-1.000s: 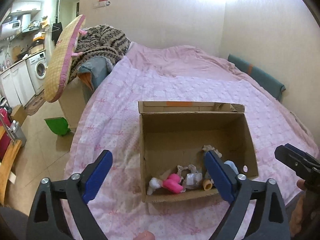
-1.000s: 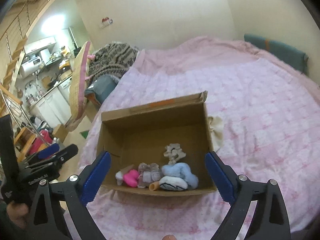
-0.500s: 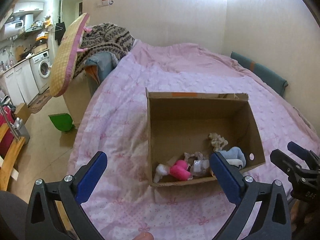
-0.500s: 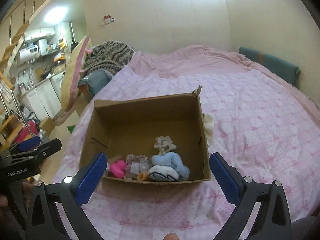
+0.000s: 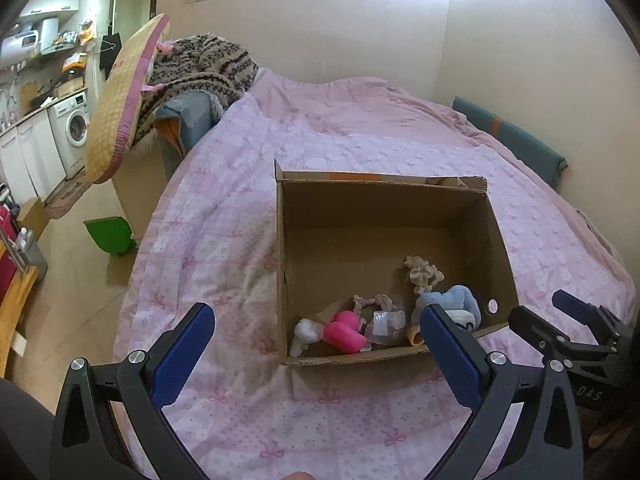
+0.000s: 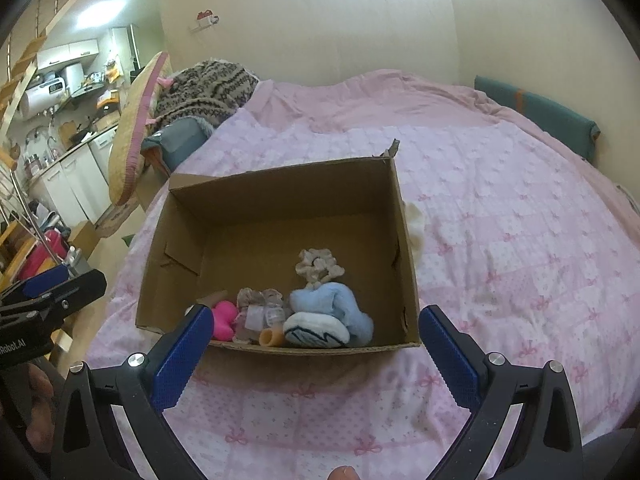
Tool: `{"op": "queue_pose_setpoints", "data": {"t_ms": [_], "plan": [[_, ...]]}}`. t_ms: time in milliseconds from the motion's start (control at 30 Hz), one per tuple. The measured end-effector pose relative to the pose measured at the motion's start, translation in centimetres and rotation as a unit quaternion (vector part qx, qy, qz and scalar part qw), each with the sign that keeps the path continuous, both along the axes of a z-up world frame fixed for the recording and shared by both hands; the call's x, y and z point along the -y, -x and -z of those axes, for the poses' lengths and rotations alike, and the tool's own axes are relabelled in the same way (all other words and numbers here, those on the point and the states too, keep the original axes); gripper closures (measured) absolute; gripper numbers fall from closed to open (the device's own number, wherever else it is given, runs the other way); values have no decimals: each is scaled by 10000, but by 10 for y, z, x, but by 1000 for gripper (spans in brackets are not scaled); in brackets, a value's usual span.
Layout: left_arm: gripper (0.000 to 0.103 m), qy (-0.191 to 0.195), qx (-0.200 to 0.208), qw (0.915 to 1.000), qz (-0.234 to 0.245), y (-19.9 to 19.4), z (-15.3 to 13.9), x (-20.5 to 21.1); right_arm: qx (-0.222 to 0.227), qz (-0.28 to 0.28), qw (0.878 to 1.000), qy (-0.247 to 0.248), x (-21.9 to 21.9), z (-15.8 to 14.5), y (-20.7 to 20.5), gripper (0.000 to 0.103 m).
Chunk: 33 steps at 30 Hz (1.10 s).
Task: Organize soft objects
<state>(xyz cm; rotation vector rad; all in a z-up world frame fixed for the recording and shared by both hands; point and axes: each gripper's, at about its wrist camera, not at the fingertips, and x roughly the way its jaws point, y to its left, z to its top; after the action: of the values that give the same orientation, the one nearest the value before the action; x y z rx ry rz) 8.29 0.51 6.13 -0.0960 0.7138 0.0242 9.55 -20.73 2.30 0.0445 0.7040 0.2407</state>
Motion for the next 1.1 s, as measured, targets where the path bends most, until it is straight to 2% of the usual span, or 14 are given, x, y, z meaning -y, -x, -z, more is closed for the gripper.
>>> {"op": "queue_pose_setpoints", "data": {"t_ms": [1100], "plan": [[0, -26, -48, 10000, 70, 0, 2, 4, 5, -13, 10000, 44, -2, 0, 0, 0]]}}
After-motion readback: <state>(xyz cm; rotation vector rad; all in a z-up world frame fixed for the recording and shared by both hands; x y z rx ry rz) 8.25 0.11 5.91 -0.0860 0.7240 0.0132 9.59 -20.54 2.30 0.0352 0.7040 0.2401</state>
